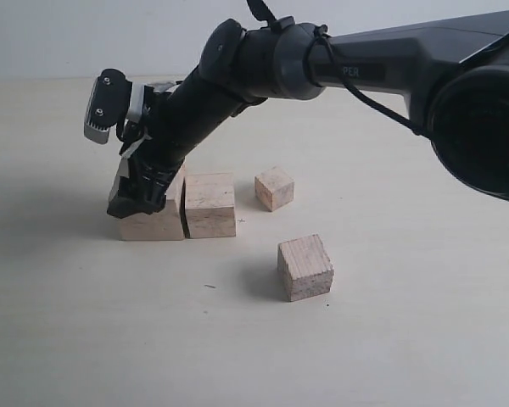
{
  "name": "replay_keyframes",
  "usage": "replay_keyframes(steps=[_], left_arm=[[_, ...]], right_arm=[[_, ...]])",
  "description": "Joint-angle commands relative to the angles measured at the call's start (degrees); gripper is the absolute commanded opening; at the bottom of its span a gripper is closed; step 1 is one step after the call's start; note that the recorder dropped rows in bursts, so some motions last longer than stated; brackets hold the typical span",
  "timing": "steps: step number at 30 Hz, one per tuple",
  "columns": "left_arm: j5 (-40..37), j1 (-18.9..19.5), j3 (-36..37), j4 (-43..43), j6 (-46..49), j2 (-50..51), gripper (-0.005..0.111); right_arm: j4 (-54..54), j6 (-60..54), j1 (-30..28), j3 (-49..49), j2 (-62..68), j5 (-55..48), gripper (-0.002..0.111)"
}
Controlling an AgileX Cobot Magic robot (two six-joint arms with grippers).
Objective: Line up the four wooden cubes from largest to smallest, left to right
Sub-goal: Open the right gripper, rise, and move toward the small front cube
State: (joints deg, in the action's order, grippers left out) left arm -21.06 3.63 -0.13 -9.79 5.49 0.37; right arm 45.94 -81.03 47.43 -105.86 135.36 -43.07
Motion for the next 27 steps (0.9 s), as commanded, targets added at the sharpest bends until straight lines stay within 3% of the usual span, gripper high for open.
replay_keyframes(steps=[1,12,18,22,27], left_arm=[[0.51,-0.40,0.13,0.16,-0.01,-0.37,0.000],[0.51,-0.40,0.13,0.16,-0.01,-0.37,0.000],[0.51,-0.40,0.13,0.16,-0.01,-0.37,0.000],[0.51,-0.40,0.13,0.16,-0.01,-0.37,0.000],[0.51,-0.40,0.13,0.16,-0.01,-0.37,0.000]], right_arm=[[1.86,0.63,-0.19,-0.30,-0.74,0.17,0.098],[1.75,0.99,-0.19,-0.30,-6.70,-2.82,0.102],[-8.35,21.08,-0.19,-0.30,-13.06,-4.74,0.096],[-19.12,41.49,-0.19,-0.30,-15.58,-13.05,0.068],[-33.16,51.24,-0.19,-0.30,-17.60,-23.39,0.013]])
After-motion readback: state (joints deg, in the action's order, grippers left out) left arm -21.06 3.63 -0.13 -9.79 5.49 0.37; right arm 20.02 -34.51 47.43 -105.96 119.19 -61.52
